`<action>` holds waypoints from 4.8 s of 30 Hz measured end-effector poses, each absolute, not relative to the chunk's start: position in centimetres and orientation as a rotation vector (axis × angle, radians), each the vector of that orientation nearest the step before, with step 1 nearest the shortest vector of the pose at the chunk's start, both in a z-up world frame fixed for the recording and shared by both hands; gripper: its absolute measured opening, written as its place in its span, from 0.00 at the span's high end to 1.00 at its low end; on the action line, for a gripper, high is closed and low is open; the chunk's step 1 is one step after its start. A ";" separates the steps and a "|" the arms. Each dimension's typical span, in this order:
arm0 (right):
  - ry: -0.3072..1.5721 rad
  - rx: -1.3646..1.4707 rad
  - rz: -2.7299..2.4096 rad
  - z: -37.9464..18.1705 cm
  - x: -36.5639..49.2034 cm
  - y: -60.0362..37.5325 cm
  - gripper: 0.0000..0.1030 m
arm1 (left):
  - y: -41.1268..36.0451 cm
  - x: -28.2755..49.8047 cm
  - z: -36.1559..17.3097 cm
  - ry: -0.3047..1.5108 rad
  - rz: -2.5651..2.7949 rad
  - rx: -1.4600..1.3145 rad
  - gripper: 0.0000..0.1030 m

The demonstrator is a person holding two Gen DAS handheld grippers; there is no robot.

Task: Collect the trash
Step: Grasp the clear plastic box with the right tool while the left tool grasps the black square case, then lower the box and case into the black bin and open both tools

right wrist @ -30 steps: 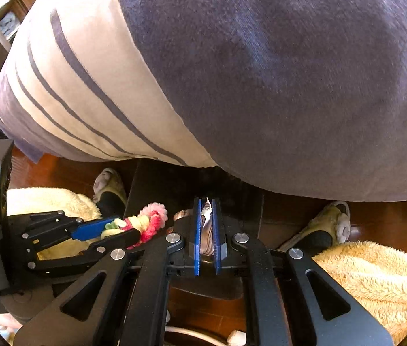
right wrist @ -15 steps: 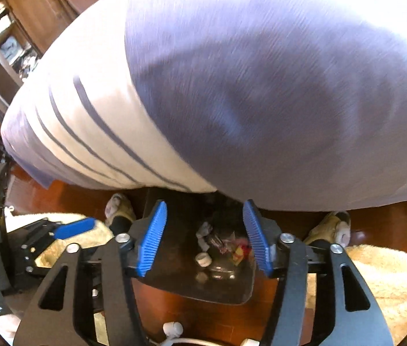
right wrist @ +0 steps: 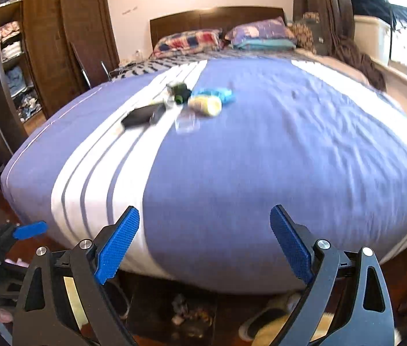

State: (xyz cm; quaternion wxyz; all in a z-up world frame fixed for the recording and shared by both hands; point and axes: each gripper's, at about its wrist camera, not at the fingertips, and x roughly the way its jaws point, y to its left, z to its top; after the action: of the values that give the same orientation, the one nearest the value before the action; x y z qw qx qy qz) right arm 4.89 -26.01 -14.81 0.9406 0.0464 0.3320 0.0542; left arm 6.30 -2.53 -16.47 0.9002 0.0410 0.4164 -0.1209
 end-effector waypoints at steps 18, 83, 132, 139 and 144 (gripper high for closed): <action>0.721 0.032 0.161 -16.7 17.9 -22.5 0.43 | -1.2 17.7 -15.5 0.845 -0.209 0.087 0.15; 0.661 -0.051 0.095 -15.4 2.9 -23.8 0.67 | -4.1 7.4 -14.4 0.809 -0.341 0.038 0.27; 1.192 0.100 0.257 -32.7 3.0 -20.6 0.67 | -4.1 3.7 -34.6 1.288 -0.364 0.020 0.27; 1.200 0.109 0.277 -32.8 4.3 -20.5 0.65 | -4.2 4.1 -35.3 1.318 -0.372 0.014 0.26; 1.176 0.115 0.255 -31.9 4.4 -20.9 0.56 | -4.0 4.1 -34.9 1.310 -0.364 0.014 0.19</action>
State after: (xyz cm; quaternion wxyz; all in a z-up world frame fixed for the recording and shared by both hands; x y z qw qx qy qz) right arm 4.45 -20.93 -31.94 0.8230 0.0539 0.5527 0.1199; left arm 4.07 -4.04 -34.89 0.7777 0.0065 0.6056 -0.1683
